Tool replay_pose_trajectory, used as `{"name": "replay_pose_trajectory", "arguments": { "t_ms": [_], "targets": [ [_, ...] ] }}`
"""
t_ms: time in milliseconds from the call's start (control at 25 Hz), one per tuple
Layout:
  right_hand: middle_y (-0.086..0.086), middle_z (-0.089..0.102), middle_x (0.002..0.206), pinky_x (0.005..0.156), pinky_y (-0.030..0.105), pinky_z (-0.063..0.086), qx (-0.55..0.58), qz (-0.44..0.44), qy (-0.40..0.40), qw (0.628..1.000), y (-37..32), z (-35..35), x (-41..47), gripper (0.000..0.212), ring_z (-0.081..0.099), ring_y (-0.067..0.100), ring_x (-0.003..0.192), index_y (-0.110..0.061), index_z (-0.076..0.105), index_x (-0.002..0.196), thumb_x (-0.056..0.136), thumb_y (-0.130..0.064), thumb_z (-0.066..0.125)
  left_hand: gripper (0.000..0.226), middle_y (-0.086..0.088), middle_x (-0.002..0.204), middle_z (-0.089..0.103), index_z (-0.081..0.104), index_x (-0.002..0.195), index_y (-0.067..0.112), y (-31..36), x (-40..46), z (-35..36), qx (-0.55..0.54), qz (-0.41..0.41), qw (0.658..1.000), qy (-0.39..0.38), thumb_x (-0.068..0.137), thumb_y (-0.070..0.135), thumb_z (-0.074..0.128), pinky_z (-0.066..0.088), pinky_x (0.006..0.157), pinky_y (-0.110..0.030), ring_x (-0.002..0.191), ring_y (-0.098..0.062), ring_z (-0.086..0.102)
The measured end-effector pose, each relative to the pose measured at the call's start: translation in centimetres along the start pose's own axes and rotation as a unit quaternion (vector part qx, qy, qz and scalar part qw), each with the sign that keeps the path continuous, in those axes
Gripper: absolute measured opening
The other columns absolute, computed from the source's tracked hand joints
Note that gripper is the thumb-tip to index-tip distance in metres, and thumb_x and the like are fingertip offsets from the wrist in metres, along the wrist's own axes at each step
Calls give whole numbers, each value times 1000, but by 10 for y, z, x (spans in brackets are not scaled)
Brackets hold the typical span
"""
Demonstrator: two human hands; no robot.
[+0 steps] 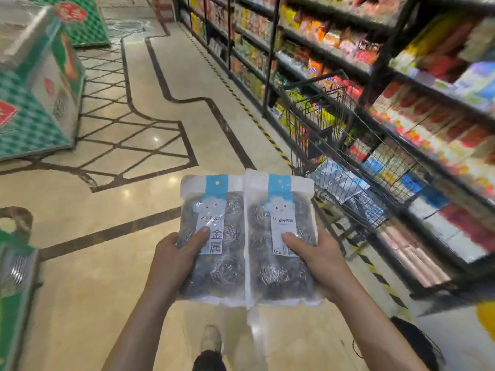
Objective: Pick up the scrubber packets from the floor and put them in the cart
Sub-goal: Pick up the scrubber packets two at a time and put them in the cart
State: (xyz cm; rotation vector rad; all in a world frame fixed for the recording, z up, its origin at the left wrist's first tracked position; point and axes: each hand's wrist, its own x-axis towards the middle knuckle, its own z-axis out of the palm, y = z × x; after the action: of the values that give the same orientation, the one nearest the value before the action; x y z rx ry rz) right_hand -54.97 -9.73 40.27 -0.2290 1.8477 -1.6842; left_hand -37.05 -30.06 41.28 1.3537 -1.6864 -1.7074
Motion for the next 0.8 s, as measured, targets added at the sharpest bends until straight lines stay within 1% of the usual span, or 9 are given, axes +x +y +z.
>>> {"name": "replay_pose_trajectory", "arguments": {
  "t_ms": [80,160,320,400,560,600,680,720,800],
  "targets": [
    [4,84,101,65,27,63,8,-11,34,999,-16,5,31,26,82,19,86,-15,74,113,89,-8,81,27,6,72,80,75,94,16,25,52,15,20,13,999,-37,88,43,79,60,58,-28,64,-12,77],
    [-1,84,100,69,30,64,22,-17,73,997,-29,6,61,27,81,18,88,-19,73,113,89,-9,81,30,7,74,80,76,95,18,53,99,36,35,16,996,-81,86,46,80,61,66,-32,64,-11,77],
    [2,83,110,91,49,63,50,-8,157,986,-39,-9,115,38,80,25,100,-18,72,124,88,-18,85,24,14,62,76,72,84,18,98,171,95,75,28,984,-162,89,41,77,50,56,-28,55,-5,73],
    [2,82,112,95,54,62,57,2,192,980,-41,-25,142,41,80,26,101,-20,71,124,86,-23,87,25,12,60,75,72,82,17,111,204,132,92,27,975,-202,90,40,77,49,57,-29,53,-6,72],
    [-2,83,106,88,48,64,80,15,266,961,-49,-76,212,40,81,20,95,-23,71,120,85,-27,88,28,10,59,74,72,90,12,139,276,235,118,26,955,-269,90,40,78,50,56,-29,49,-5,70],
    [-2,83,106,89,49,64,83,20,279,956,-53,-93,231,41,81,21,95,-24,70,120,84,-28,89,30,8,62,76,73,93,11,144,291,264,123,28,951,-281,89,40,78,53,56,-29,53,-7,72],
    [-4,83,107,91,51,63,83,31,303,949,-59,-126,265,42,81,21,96,-26,70,119,82,-30,90,35,1,75,81,74,99,10,157,318,318,133,27,943,-304,87,41,81,61,66,-36,66,-16,78],
    [-5,83,105,90,49,63,76,36,315,945,-62,-138,277,41,80,19,96,-27,70,117,82,-31,90,38,-2,80,82,75,102,10,163,326,340,143,25,940,-310,85,44,82,63,72,-40,72,-21,80],
    [-8,82,105,83,40,62,72,34,340,937,-71,-170,307,41,78,15,97,-29,68,116,82,-32,90,43,-4,85,81,75,100,11,176,350,395,169,40,933,-315,82,50,82,63,77,-42,78,-24,79]
  ]
}}
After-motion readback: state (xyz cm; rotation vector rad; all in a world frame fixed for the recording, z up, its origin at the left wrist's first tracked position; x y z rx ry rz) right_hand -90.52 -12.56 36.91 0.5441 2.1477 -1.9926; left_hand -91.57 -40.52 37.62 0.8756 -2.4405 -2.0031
